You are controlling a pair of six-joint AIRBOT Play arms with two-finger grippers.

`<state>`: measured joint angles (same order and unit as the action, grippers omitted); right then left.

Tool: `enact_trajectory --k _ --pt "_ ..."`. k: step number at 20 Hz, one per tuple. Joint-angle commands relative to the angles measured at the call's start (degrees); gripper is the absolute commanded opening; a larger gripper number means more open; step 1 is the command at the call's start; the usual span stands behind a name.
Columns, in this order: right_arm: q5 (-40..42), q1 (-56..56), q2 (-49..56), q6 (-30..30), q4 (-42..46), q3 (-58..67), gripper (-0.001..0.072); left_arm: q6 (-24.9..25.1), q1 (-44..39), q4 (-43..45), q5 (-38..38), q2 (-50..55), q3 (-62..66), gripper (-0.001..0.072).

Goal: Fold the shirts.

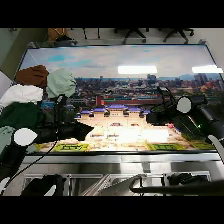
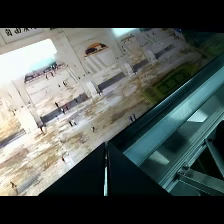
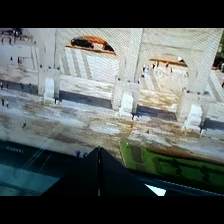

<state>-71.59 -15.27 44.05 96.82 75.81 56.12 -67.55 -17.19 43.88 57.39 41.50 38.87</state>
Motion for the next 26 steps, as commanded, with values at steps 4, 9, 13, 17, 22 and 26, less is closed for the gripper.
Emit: enact_trajectory --k 4,9,13,17,22,26 --pt "0.5 0.0 0.0 0.0 0.0 0.0 0.0025 0.0 0.0 -0.5 -6.7 0.0 0.0 0.0014" --pt "2.7 0.0 1.2 0.0 0.0 0.0 0.0025 0.3 0.0 0.3 -10.8 0.0 0.0 0.0015" --pt "7.1 0.0 2.5 0.0 -0.2 0.0 0.0035 0.5 2.7 18.8 -21.0 1.2 0.6 0.0589" --pt "8.3 0.0 2.5 0.0 -0.2 0.0 0.0560 -3.1 20.0 29.8 -21.5 12.0 7.0 0.0677" --pt "10.0 0.0 2.5 0.0 0.0 0.0 0.0611 -3.0 32.5 29.5 -22.4 31.8 20.9 0.0679" --pt "11.6 0.0 2.5 0.1 0.0 0.0 0.0611 -3.0 29.9 29.5 -25.9 48.3 33.1 0.0679"
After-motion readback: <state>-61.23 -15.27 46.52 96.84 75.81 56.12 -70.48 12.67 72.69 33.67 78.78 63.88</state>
